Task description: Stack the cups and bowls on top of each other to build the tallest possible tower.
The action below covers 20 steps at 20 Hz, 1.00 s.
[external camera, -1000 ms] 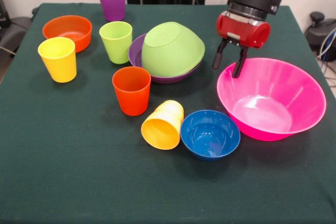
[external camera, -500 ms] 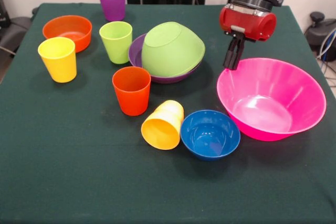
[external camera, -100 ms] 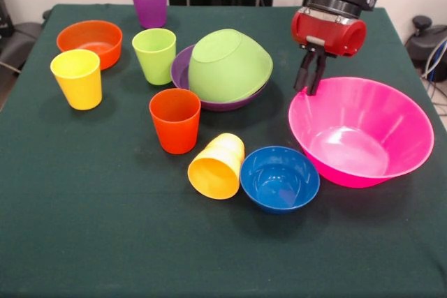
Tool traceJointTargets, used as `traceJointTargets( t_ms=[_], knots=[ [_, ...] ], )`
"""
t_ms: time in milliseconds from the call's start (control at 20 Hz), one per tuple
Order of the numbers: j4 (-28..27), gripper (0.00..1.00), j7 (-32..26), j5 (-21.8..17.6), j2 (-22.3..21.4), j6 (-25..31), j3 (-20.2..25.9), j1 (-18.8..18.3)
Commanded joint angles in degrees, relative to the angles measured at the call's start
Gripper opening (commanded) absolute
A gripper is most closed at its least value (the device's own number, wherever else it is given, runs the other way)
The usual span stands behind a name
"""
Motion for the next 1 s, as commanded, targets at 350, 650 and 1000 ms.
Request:
traceJointTargets(
  t_ms=[350, 650, 1000],
  knots=[
    [-0.5, 1.00, -3.1, -2.1, 4.2, 5.0, 3.5, 1.9],
    [-0.8, 1.00, -2.4, -1.5, 5.2, 4.2, 2.9, 2.4],
    [-1.3, 1.00, -1.8, -0.9, 6.7, 3.2, 1.7, 3.3]
  ],
)
